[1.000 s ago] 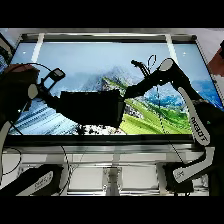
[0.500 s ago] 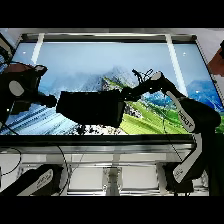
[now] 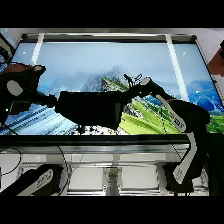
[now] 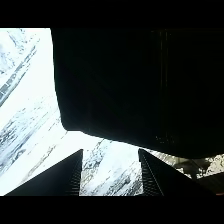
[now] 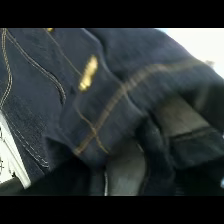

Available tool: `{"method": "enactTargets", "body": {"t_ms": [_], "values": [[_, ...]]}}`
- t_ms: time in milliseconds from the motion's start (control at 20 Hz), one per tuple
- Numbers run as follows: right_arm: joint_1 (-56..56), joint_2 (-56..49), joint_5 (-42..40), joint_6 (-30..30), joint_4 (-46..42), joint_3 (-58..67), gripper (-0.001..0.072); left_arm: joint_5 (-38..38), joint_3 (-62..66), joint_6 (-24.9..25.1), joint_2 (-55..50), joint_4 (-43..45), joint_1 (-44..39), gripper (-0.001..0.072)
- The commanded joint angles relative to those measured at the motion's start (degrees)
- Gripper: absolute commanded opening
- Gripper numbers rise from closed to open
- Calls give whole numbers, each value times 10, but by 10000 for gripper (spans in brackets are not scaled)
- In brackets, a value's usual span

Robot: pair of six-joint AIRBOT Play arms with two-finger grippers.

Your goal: Fold the clothes and pants, and hang the long-sleeved shirts on hangers.

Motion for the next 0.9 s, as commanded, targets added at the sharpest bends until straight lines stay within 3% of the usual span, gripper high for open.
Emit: {"method": "enactTargets", "body": {"t_ms": [0, 50, 250, 550, 700, 850], "values": [[23, -3, -21, 0, 3, 0, 179, 0, 0, -1, -1, -1, 1, 414], [23, -4, -19, 0, 3, 0, 19, 0, 0, -1, -2, -1, 1, 414], [-22, 0, 56, 3, -37, 37, 15, 0, 0, -1, -2, 0, 1, 413], [-224, 92, 205, 98, -345, 58, 15, 0, 0, -1, -2, -1, 1, 414], [-354, 145, 226, 122, -466, 58, 15, 1, 0, -1, -2, -1, 1, 414], [-486, 180, 212, 136, -487, 58, 15, 6, 0, -1, -2, -1, 1, 414]]}}
